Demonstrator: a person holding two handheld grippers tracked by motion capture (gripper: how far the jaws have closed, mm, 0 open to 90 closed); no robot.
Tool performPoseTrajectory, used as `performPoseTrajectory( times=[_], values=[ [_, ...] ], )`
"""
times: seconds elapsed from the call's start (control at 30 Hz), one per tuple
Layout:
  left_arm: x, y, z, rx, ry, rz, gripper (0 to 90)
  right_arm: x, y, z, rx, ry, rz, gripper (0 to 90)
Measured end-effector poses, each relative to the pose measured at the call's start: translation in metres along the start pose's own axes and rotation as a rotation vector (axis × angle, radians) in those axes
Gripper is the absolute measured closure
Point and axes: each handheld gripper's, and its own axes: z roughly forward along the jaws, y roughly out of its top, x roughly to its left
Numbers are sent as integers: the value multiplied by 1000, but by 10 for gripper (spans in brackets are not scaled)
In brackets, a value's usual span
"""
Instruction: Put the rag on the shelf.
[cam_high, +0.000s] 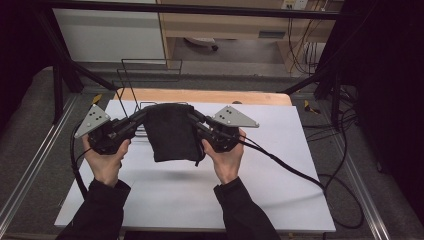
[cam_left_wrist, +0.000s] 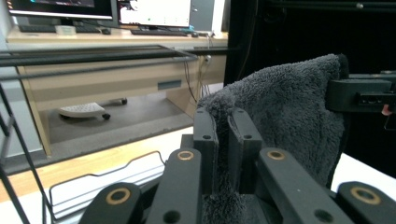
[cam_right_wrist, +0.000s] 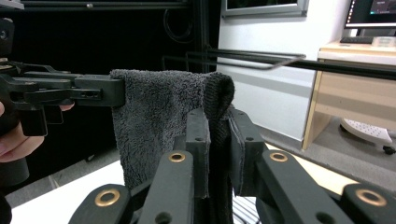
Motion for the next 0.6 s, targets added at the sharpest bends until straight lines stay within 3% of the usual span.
performPoseTrajectory(
  times=[0.43,0.6],
  values=[
    [22,30,2,-65,38,-16,827,2,27,25,-66,-22,-24,803],
    [27,40,1,-79,45,-16,828,1,38,34,-84,-22,-8,803]
  ],
)
